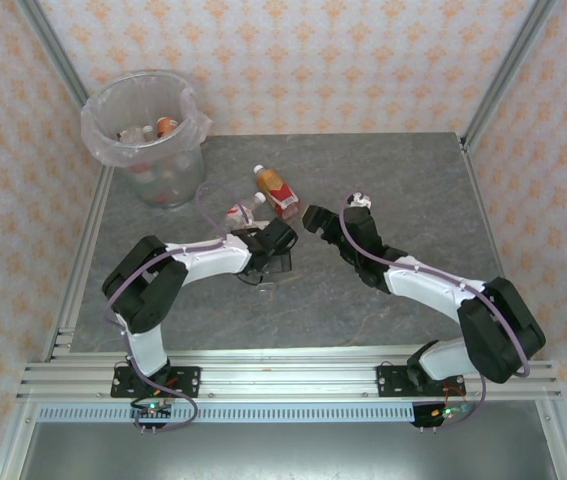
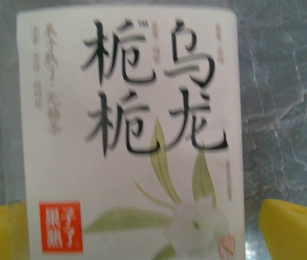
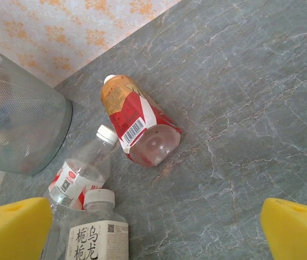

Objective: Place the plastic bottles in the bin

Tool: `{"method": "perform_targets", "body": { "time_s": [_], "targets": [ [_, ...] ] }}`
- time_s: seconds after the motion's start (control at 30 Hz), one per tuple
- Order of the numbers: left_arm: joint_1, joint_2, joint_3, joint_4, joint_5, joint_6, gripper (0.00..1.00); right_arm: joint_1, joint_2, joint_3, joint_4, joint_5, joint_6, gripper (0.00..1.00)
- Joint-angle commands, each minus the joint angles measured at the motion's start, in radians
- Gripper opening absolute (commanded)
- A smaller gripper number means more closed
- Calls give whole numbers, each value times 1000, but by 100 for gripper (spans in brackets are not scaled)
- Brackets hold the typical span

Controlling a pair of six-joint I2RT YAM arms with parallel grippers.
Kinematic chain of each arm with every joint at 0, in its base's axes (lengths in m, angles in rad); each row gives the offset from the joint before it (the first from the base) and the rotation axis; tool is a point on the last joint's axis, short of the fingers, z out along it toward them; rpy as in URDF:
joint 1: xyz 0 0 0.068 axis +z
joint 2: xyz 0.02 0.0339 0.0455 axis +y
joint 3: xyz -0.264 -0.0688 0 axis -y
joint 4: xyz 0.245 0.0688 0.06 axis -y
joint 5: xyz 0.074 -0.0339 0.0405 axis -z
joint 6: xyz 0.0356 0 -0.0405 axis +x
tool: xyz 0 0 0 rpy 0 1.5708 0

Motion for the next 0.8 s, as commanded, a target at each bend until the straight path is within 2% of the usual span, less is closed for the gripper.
{"method": "perform_targets", "body": {
  "time_s": [0.0, 0.13, 0.3, 0.5, 0.77],
  "targets": [
    [8, 9, 53, -18, -81, 15, 98, 0, -22, -6, -3, 21, -18, 99],
    [25, 41, 76, -14, -68, 13, 93, 0, -25, -6, -2, 21, -19, 99],
    [26, 64, 84, -14, -47, 11, 80, 0, -30, -7, -11, 25, -26, 99],
    [22, 80, 92, -23, -62, 40, 71, 0, -27, -6, -13, 26, -29, 99],
    [11, 41, 82, 7, -32, 82, 55, 0, -28, -5, -16, 31, -32, 99]
  ]
}}
